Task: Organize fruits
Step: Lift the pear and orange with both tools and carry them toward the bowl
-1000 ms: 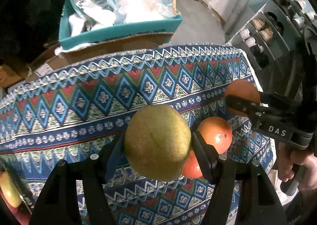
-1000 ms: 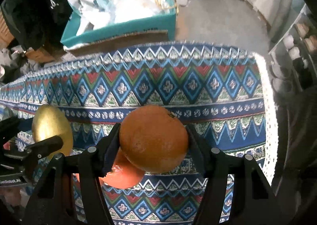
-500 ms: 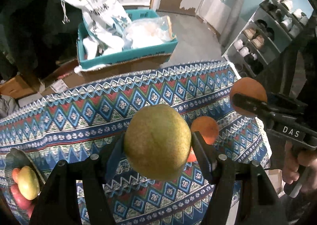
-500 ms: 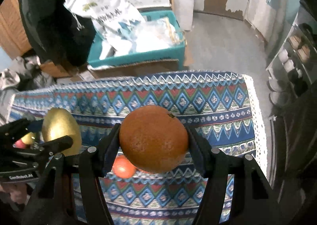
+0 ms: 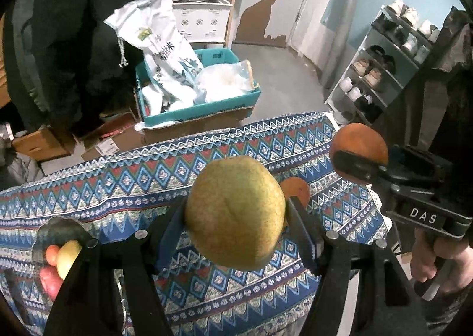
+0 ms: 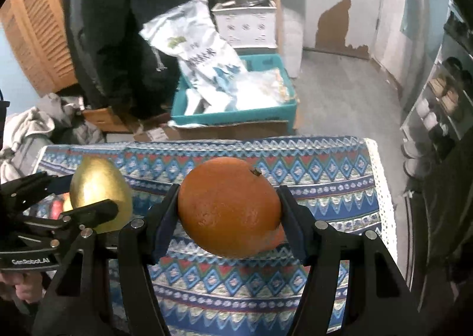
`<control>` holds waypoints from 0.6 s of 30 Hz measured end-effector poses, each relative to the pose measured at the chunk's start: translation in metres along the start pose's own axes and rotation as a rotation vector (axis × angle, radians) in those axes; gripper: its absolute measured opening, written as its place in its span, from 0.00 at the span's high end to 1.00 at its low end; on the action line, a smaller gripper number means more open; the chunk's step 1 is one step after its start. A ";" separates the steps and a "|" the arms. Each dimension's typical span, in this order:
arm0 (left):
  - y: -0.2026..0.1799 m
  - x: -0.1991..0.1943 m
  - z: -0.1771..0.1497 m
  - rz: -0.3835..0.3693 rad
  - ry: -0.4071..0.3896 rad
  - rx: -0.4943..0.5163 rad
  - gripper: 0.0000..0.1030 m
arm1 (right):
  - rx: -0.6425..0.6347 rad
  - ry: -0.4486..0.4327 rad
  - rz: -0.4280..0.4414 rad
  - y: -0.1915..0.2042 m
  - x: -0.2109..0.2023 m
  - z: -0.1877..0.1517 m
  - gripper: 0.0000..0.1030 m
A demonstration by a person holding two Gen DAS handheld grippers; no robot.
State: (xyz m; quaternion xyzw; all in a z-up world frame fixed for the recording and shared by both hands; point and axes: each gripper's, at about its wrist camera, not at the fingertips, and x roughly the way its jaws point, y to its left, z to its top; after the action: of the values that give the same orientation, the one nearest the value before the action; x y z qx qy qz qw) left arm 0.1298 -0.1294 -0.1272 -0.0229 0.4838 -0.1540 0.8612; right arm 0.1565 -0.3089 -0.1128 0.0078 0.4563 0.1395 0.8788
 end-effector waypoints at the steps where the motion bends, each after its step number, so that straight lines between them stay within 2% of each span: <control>1: 0.001 -0.004 -0.002 0.000 -0.002 -0.001 0.32 | -0.004 -0.003 0.007 0.004 -0.003 -0.001 0.37; 7: 0.012 -0.027 -0.016 0.035 -0.032 0.001 0.32 | -0.040 -0.023 0.042 0.033 -0.019 -0.007 0.37; 18: 0.042 -0.056 -0.038 0.055 -0.050 -0.025 0.32 | -0.095 -0.019 0.092 0.075 -0.028 -0.022 0.37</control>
State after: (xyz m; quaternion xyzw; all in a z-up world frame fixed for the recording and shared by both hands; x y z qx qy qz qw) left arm 0.0809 -0.0690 -0.1094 -0.0242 0.4645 -0.1238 0.8766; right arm 0.1056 -0.2465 -0.0928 -0.0117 0.4398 0.2009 0.8753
